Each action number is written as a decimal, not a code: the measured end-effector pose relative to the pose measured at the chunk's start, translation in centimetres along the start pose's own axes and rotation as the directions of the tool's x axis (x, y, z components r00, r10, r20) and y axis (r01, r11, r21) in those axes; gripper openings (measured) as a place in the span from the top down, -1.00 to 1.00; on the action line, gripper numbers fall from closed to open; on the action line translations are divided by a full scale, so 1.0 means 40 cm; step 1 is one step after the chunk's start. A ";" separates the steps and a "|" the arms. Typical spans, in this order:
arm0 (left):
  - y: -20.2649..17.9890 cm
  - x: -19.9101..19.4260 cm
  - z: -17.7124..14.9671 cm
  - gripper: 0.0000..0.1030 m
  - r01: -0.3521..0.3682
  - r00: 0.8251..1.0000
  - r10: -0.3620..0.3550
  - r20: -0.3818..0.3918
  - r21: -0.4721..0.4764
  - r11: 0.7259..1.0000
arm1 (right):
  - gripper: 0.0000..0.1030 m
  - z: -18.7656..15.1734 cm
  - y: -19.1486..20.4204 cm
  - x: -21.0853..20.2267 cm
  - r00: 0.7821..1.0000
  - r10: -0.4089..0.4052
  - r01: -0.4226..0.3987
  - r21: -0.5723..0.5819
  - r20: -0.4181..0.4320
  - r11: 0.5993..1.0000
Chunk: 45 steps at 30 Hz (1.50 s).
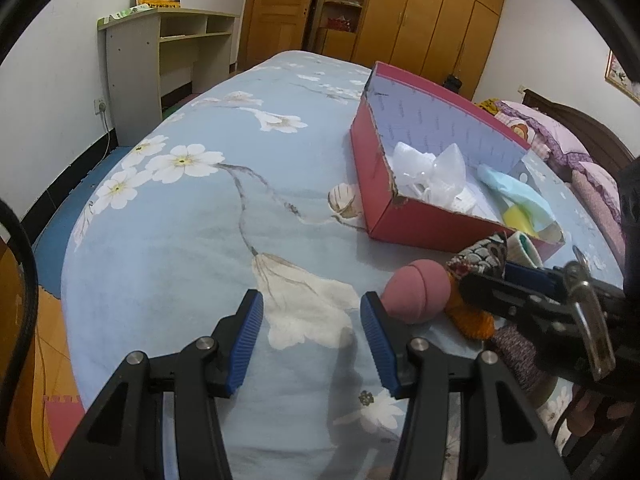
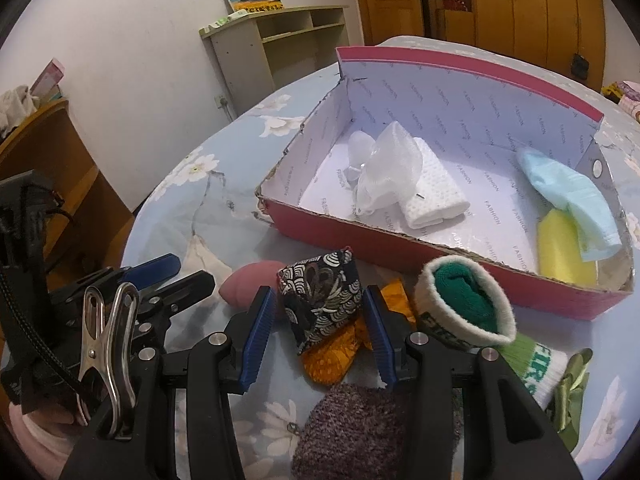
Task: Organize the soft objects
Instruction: 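Grasp the patterned fabric pouch with the right gripper while the left approaches the pink ball, then grasp the pink ball with the left gripper while the right holds the pouch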
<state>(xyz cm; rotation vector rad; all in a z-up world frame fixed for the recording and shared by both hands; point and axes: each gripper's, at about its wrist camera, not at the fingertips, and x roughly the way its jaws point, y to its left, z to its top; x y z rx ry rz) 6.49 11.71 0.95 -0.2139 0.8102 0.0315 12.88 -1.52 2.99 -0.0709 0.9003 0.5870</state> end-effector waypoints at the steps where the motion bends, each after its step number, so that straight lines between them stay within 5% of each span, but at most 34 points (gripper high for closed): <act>1: 0.000 0.000 0.000 -0.04 0.000 1.000 0.000 0.000 0.001 1.000 | 0.10 0.000 0.000 0.002 1.000 -0.001 0.001 0.000 0.004 1.000; 10: -0.002 0.001 0.001 -0.04 0.002 1.000 -0.002 -0.002 -0.001 1.000 | 0.31 -0.012 -0.006 -0.009 0.999 0.002 -0.002 0.007 0.039 1.000; 23: -0.064 -0.019 0.013 -0.04 0.062 0.998 -0.063 0.004 0.040 0.997 | 0.31 -0.035 -0.029 -0.140 0.988 -0.015 0.014 0.004 0.153 1.000; 45: -0.150 0.068 0.024 -0.05 0.089 0.995 -0.086 -0.056 0.068 0.994 | 0.31 -0.065 -0.097 -0.186 0.981 -0.039 0.023 0.084 0.188 0.996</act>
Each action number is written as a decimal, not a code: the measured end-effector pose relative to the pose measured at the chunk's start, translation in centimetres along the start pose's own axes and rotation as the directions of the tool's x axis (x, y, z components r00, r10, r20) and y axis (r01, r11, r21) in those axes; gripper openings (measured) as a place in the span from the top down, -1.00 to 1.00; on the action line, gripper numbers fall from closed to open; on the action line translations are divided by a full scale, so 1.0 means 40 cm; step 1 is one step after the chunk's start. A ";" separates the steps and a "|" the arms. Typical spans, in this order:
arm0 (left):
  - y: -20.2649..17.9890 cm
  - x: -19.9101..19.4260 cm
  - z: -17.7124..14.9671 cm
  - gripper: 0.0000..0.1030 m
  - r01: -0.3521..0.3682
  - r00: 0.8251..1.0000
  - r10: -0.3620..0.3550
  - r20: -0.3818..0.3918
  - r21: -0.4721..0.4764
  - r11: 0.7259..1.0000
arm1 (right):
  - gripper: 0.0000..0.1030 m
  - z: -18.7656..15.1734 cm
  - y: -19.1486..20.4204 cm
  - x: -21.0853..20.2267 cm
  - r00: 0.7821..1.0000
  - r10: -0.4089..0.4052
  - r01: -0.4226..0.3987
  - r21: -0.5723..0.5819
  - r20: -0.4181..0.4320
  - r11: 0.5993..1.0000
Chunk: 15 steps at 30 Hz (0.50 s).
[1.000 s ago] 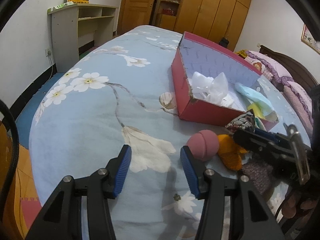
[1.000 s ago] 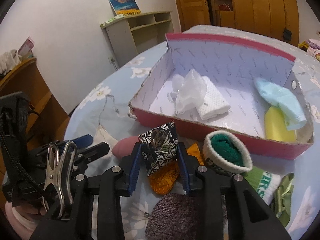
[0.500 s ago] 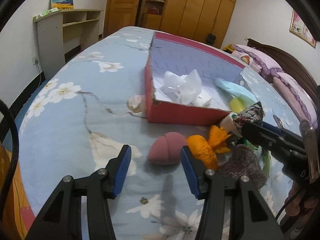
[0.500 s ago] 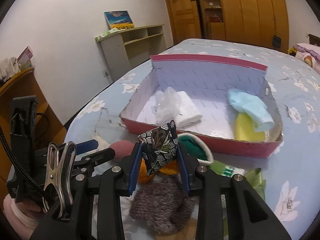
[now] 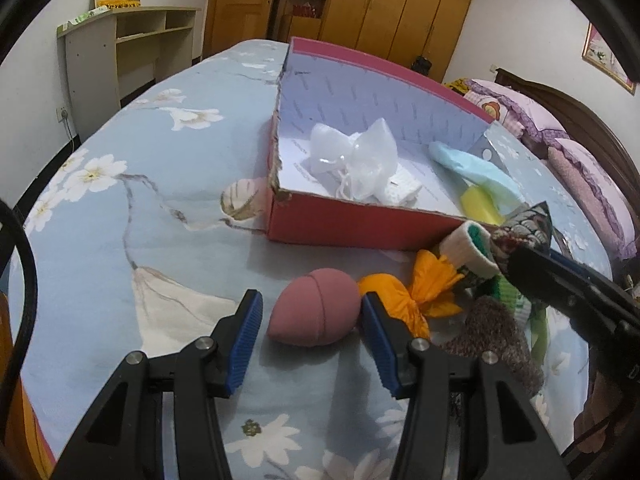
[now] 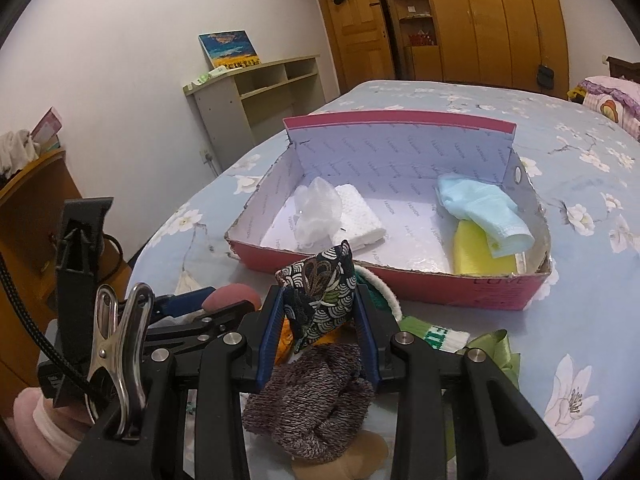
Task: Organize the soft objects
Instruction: 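Grasp the pink ball with the left gripper while the right holds the pouch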
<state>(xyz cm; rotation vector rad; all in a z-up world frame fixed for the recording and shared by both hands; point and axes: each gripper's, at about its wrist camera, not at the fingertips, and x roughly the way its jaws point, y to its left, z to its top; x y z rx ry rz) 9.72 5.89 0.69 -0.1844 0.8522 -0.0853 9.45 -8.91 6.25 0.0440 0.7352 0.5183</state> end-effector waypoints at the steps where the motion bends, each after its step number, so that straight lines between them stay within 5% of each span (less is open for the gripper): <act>1: -0.003 0.002 -0.001 -0.05 -0.006 1.000 0.006 0.003 0.002 1.000 | 0.31 0.000 -0.003 0.002 1.000 0.003 -0.003 0.005 0.000 1.000; 15: -0.017 -0.013 0.000 0.17 -0.004 1.000 0.004 0.025 0.011 1.000 | 0.31 -0.004 -0.029 -0.001 1.000 0.018 -0.019 0.036 0.019 0.999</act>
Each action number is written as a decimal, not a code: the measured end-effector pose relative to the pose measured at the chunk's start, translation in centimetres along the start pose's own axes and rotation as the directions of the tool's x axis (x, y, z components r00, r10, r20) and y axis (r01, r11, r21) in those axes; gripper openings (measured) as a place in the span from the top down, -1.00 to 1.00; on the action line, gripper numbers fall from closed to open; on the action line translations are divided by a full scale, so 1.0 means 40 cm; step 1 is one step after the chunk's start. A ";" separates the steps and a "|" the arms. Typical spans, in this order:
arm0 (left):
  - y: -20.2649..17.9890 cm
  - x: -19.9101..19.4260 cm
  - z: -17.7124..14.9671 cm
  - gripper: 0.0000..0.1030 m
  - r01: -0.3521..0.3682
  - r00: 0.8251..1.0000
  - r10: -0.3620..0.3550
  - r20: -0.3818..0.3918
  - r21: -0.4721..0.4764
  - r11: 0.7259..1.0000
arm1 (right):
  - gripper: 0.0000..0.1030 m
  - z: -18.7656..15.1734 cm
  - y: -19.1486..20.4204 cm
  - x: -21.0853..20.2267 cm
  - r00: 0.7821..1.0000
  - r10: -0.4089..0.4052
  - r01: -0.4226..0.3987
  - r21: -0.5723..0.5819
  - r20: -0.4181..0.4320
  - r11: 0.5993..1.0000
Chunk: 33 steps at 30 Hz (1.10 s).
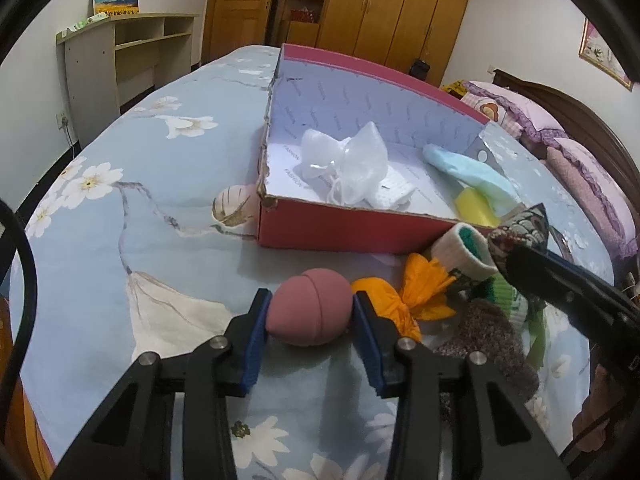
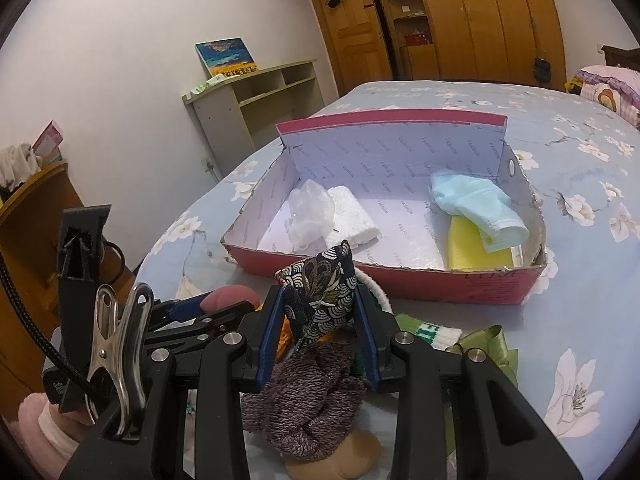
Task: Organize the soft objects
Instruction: 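Grasp the pink ball with the left gripper while the right holds the pouch, then lift the pink ball and pouch toward the pink box with both grippers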
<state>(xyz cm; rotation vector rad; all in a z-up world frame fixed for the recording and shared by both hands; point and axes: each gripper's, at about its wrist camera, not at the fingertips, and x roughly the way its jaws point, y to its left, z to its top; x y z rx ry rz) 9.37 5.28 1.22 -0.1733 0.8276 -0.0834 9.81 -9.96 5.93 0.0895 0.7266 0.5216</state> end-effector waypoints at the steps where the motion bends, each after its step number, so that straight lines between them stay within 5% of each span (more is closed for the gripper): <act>1: 0.000 -0.005 0.001 0.17 0.002 1.000 -0.002 0.002 -0.001 1.000 | 0.31 0.000 -0.002 0.000 1.000 0.000 0.000 0.003 0.001 1.000; 18: -0.035 -0.093 0.100 0.17 0.014 0.992 -0.019 0.124 0.045 0.999 | 0.31 0.034 -0.012 -0.043 0.999 -0.015 0.015 0.007 0.053 1.000; 33: -0.093 0.036 0.198 0.16 0.014 0.995 -0.024 0.097 0.109 0.994 | 0.31 0.107 -0.155 -0.031 0.974 -0.210 0.207 0.042 0.087 0.978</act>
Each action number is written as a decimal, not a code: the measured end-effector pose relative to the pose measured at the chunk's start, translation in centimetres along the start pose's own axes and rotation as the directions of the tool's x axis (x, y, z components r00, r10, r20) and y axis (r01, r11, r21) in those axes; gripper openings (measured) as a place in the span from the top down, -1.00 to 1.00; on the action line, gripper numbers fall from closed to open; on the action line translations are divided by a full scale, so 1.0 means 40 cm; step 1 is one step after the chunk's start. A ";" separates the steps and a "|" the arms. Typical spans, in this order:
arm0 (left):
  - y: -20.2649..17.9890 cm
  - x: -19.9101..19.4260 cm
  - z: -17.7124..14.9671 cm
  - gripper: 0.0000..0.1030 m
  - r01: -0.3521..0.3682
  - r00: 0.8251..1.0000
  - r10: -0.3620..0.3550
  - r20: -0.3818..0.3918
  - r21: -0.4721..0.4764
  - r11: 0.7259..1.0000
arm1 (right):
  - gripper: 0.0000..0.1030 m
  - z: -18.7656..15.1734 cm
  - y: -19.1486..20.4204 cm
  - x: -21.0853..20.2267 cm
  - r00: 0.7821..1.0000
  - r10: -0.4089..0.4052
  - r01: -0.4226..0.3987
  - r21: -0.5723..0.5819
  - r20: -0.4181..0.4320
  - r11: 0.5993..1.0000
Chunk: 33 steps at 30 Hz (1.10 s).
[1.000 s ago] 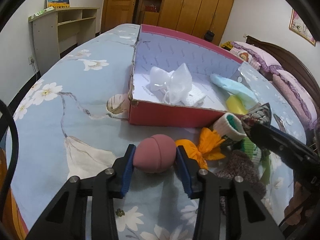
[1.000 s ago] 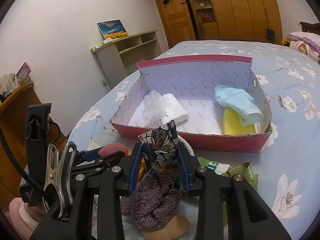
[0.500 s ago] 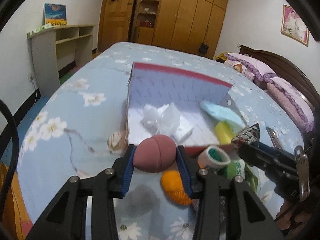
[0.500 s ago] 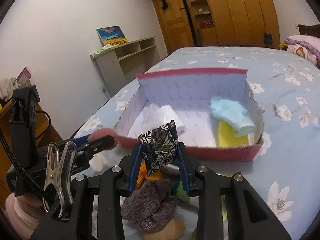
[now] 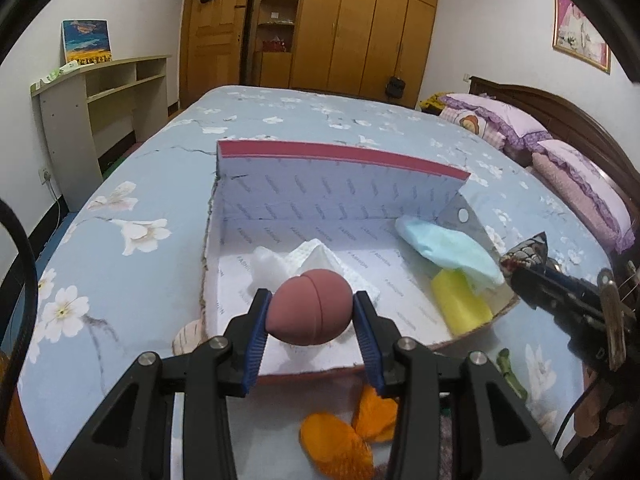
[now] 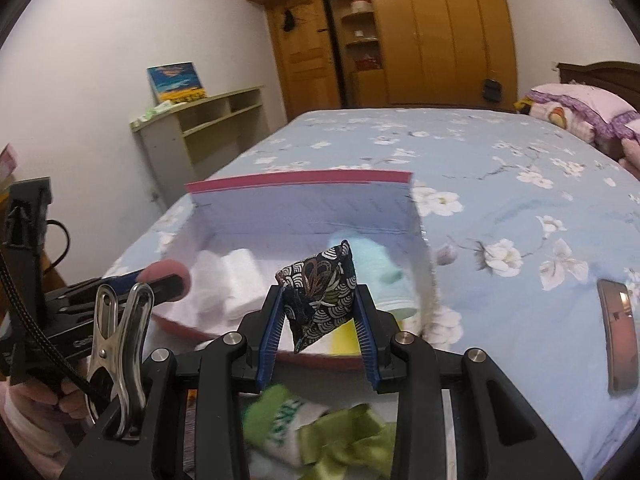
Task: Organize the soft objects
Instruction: 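Lift the pink ball and pouch toward the pink box with both grippers, then lower the ball and pouch into the box and open both grippers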
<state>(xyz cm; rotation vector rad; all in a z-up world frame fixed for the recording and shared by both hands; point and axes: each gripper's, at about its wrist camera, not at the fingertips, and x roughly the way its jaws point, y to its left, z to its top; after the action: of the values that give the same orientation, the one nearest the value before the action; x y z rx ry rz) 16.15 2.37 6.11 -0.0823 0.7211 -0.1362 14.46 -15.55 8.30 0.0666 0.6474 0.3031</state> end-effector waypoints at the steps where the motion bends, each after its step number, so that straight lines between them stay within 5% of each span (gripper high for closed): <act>1: 0.000 0.009 -0.001 0.16 -0.009 1.000 0.009 -0.005 0.004 1.000 | 0.31 -0.001 -0.008 0.008 1.000 -0.008 0.008 0.005 -0.004 1.000; 19: 0.018 0.113 -0.019 0.15 -0.078 0.995 0.079 -0.058 0.028 0.997 | 0.31 -0.040 -0.048 0.113 0.997 -0.014 0.017 0.035 -0.076 0.999; 33: 0.000 0.118 -0.028 0.12 -0.096 0.994 0.099 -0.049 0.054 0.994 | 0.31 -0.057 -0.036 0.111 0.998 -0.033 0.034 0.016 -0.053 0.999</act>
<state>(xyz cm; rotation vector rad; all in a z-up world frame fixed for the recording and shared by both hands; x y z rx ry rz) 18.94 1.64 2.19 0.0057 0.7713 -0.0633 16.82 -15.68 3.65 0.0645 0.7024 0.2672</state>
